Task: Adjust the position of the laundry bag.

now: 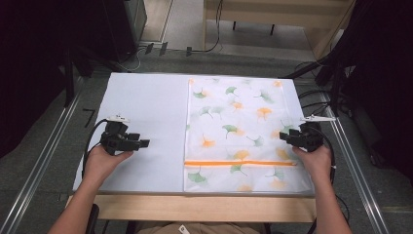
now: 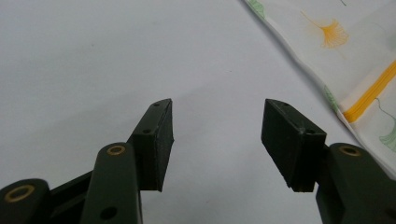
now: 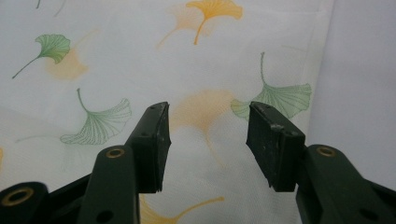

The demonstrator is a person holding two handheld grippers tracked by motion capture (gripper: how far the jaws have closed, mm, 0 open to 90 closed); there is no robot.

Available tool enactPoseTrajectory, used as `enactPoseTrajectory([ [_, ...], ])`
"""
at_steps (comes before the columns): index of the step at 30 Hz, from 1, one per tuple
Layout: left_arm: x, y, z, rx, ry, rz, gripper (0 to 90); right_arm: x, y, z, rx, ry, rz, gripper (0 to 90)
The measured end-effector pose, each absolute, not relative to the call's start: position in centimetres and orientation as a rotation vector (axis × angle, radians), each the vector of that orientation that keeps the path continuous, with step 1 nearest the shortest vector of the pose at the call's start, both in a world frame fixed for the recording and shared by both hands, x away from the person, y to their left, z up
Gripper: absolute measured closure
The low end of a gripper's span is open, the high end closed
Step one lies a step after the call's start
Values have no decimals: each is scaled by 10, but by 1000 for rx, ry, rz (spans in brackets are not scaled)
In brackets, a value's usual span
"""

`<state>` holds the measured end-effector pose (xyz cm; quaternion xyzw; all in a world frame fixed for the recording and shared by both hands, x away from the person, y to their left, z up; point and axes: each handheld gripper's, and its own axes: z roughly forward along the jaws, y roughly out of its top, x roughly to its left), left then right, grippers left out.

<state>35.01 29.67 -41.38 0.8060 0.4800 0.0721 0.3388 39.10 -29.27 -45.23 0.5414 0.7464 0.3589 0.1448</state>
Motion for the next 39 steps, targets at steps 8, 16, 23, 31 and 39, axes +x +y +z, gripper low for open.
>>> enactPoseTrajectory([
  [8, 349, 293, -413, 2105, 1248, 184, 441, 391, -293, -453, 1566, 2155, 1029, 474],
  [16, 349, 293, -414, 2103, 1249, 188, 421, 391, -291, -453, 1560, 2164, 1023, 461],
  [23, 349, 292, -414, 2100, 1249, 186, 414, 391, -292, -454, 1563, 2166, 1024, 453],
  [31, 349, 291, -415, 2101, 1254, 181, 403, 391, -292, -454, 1569, 2167, 1025, 441],
  [39, 348, 288, -414, 2111, 1252, 182, 407, 391, -291, -454, 1572, 2174, 1029, 442],
])
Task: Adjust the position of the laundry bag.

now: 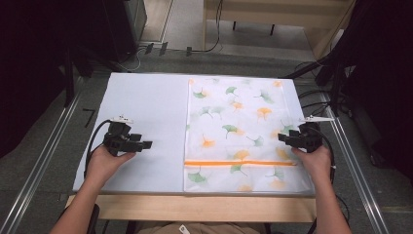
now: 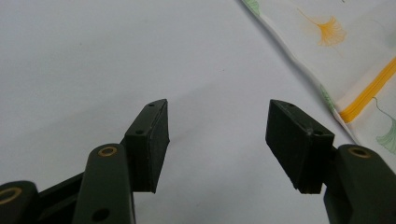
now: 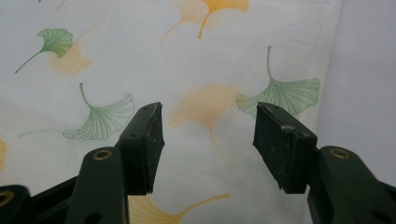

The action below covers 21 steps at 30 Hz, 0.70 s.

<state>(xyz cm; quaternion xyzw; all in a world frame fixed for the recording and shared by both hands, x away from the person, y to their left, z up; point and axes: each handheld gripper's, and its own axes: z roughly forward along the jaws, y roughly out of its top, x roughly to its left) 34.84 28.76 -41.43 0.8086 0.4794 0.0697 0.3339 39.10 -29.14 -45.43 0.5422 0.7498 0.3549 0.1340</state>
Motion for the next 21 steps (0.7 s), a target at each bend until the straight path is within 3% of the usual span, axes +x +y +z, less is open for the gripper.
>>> enactPoseTrajectory([
  [21, 342, 244, -412, 2155, 1170, 134, 437, 385, -301, -453, 1574, 2154, 1045, 471],
])
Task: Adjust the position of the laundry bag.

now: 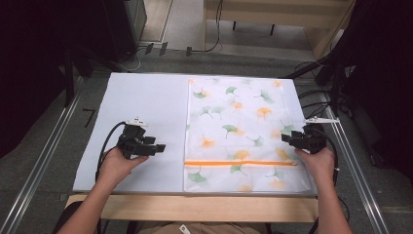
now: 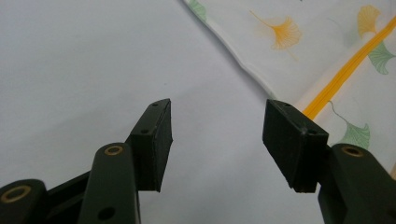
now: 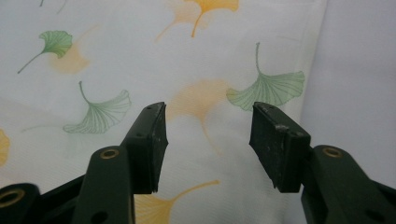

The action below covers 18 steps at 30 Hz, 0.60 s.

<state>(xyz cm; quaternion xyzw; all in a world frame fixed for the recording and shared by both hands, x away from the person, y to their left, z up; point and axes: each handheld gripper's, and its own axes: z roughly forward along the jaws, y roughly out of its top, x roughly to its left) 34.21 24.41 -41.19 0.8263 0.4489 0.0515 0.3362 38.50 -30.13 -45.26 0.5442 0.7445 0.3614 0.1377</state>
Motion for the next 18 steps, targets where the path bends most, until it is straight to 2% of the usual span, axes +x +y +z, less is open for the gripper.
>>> enactPoseTrajectory([
  [18, 344, 207, -421, 2213, 1119, 83, 454, 377, -310, -456, 1576, 2145, 1004, 438],
])
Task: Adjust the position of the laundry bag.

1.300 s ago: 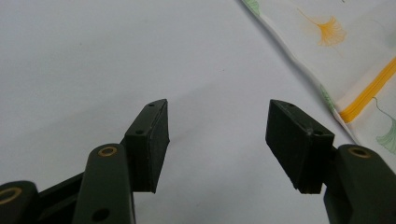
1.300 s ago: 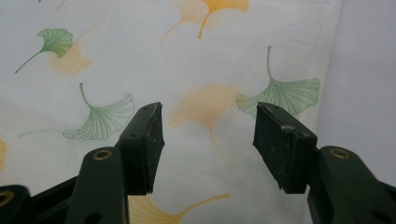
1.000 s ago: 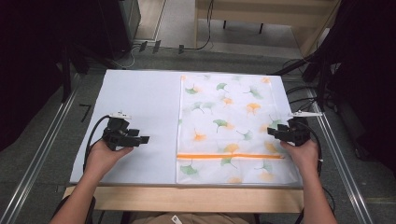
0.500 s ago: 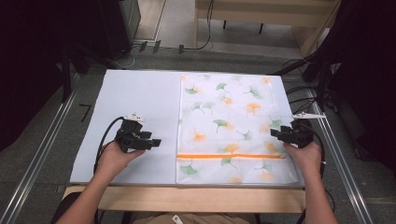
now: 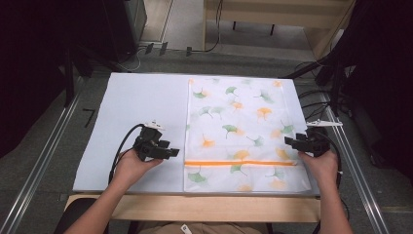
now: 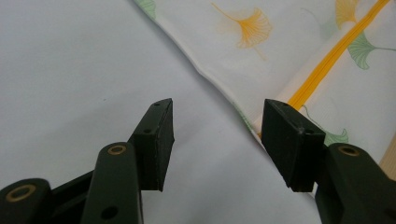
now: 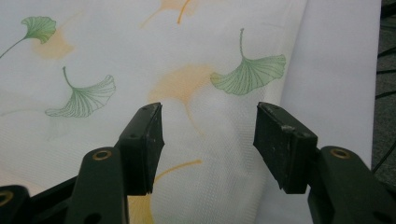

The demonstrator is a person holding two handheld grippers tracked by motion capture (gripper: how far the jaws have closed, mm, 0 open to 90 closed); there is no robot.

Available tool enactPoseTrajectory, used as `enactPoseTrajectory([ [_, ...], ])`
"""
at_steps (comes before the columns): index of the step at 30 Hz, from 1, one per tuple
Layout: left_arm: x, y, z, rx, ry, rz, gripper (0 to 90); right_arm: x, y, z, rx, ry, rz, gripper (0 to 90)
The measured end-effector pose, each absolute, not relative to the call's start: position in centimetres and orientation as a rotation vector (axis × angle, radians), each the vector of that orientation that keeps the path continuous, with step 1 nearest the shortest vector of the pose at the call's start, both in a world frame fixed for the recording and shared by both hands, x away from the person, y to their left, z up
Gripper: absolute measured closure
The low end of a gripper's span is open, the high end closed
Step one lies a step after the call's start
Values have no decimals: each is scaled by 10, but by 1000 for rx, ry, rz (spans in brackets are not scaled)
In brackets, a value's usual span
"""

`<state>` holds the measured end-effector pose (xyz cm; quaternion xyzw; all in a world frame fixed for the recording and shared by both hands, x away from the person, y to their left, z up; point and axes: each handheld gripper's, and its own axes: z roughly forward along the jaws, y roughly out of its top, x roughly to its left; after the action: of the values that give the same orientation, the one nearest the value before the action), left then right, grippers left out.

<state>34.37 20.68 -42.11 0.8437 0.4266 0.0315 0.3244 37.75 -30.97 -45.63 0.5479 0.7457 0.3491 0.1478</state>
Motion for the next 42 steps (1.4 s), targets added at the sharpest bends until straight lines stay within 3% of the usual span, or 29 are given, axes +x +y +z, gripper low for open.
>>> enactPoseTrajectory([
  [21, 349, 169, -449, 2274, 1136, 31, 460, 378, -315, -465, 1633, 2140, 969, 407],
  [24, 348, 166, -449, 2266, 1128, 28, 481, 379, -316, -467, 1655, 2138, 955, 408],
  [26, 348, 164, -450, 2262, 1113, 12, 574, 381, -318, -471, 1671, 2161, 937, 420],
  [27, 348, 162, -451, 2252, 1117, 0, 574, 381, -318, -471, 1671, 2161, 937, 420],
  [35, 351, 162, -455, 2242, 1106, -3, 802, 381, -310, -472, 1673, 2188, 959, 632],
  [37, 352, 163, -456, 2238, 1107, -20, 851, 381, -308, -472, 1672, 2192, 953, 699],
  [38, 353, 163, -456, 2241, 1100, -17, 898, 381, -308, -471, 1698, 2195, 953, 781],
  [42, 356, 165, -456, 2236, 1095, -54, 900, 382, -310, -471, 1709, 2203, 957, 871],
])
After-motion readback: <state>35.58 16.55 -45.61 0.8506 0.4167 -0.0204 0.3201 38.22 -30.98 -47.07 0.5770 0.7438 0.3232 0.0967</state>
